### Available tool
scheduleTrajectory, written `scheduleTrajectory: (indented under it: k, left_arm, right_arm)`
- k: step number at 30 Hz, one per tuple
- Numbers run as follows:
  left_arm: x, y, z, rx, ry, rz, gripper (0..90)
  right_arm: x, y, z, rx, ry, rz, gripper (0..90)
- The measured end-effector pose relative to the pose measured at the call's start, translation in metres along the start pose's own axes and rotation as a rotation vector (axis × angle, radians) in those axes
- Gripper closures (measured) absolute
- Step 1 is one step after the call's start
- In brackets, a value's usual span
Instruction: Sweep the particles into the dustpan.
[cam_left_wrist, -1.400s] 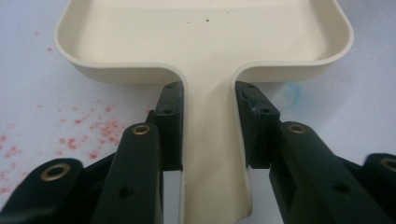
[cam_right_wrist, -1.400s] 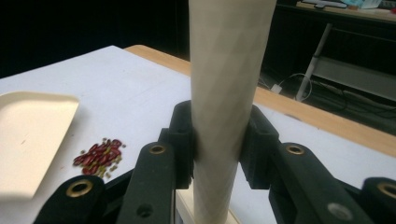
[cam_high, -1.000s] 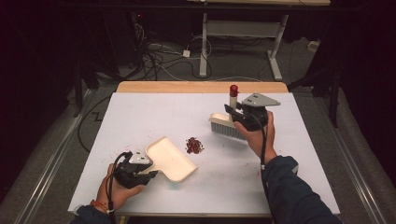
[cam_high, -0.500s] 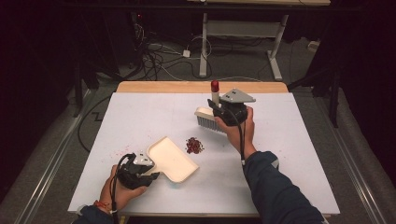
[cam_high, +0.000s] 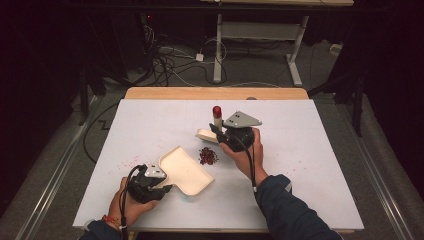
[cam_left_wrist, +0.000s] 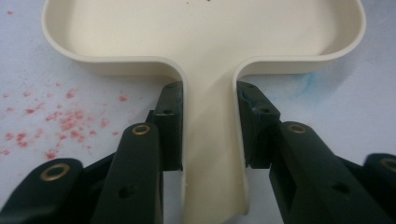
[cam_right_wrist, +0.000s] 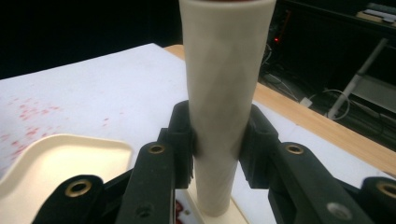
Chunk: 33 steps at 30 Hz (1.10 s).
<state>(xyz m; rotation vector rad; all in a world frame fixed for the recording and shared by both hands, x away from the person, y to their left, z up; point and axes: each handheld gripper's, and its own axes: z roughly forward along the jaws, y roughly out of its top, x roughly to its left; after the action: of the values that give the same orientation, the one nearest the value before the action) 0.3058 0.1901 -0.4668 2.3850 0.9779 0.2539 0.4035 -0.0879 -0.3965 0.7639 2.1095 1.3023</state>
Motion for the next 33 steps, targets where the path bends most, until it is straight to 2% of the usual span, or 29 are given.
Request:
scheduleTrajectory:
  k: [3, 7, 14, 21, 27, 33]
  left_arm:
    - [-0.001, 0.001, 0.000, 0.000, 0.003, 0.002, 63.9]
    - [-0.001, 0.002, 0.001, 0.001, 0.004, 0.004, 63.9]
    - [-0.002, 0.002, 0.004, 0.008, 0.008, 0.010, 63.8]
    - [-0.003, 0.002, 0.005, 0.007, 0.010, 0.010, 63.8]
    - [-0.005, 0.004, 0.006, 0.005, 0.013, 0.014, 63.8]
    - [-0.006, 0.004, 0.007, 0.005, 0.011, 0.012, 63.8]
  right_arm:
    - [0.005, -0.001, -0.003, 0.001, 0.025, -0.006, 69.6]
    - [0.012, -0.005, -0.007, 0.008, 0.035, -0.020, 69.2]
    - [0.012, -0.008, -0.012, 0.002, 0.055, 0.006, 68.6]
    - [0.017, -0.009, -0.017, 0.008, 0.090, -0.004, 68.8]
    - [0.030, -0.008, -0.022, -0.008, 0.149, 0.002, 69.4]
    - [0.038, -0.006, -0.021, -0.025, 0.174, 0.022, 69.5]
